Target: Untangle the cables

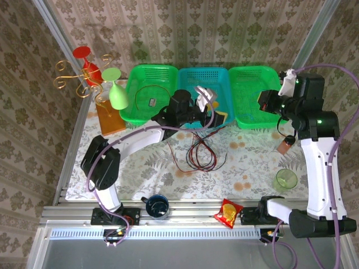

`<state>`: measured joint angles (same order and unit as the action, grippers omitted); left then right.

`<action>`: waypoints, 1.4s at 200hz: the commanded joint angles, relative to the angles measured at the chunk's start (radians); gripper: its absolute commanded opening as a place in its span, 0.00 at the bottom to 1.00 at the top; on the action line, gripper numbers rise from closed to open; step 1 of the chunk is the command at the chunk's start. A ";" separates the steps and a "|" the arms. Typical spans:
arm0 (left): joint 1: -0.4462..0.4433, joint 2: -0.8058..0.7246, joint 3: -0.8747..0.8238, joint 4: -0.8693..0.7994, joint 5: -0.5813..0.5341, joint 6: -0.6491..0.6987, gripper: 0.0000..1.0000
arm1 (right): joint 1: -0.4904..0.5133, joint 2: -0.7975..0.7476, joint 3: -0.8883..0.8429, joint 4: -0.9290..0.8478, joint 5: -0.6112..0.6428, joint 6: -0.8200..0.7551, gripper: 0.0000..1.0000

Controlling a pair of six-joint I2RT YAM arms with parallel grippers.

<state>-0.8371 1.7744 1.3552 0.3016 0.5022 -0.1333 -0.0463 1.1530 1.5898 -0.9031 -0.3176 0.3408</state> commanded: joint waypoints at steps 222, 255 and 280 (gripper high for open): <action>-0.107 0.171 0.108 0.020 -0.164 0.448 0.00 | 0.010 0.020 0.147 -0.058 -0.064 0.038 0.00; -0.205 0.097 -0.070 0.125 -0.351 0.641 0.00 | 0.003 0.023 0.069 0.034 0.032 0.079 0.00; -0.264 0.064 -0.147 0.145 -0.459 0.715 0.00 | -0.003 0.037 0.042 0.067 0.117 0.081 0.00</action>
<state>-1.0458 1.9087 1.2572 0.3771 0.1883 0.4503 -0.0414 1.1744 1.6600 -0.9009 -0.3164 0.3977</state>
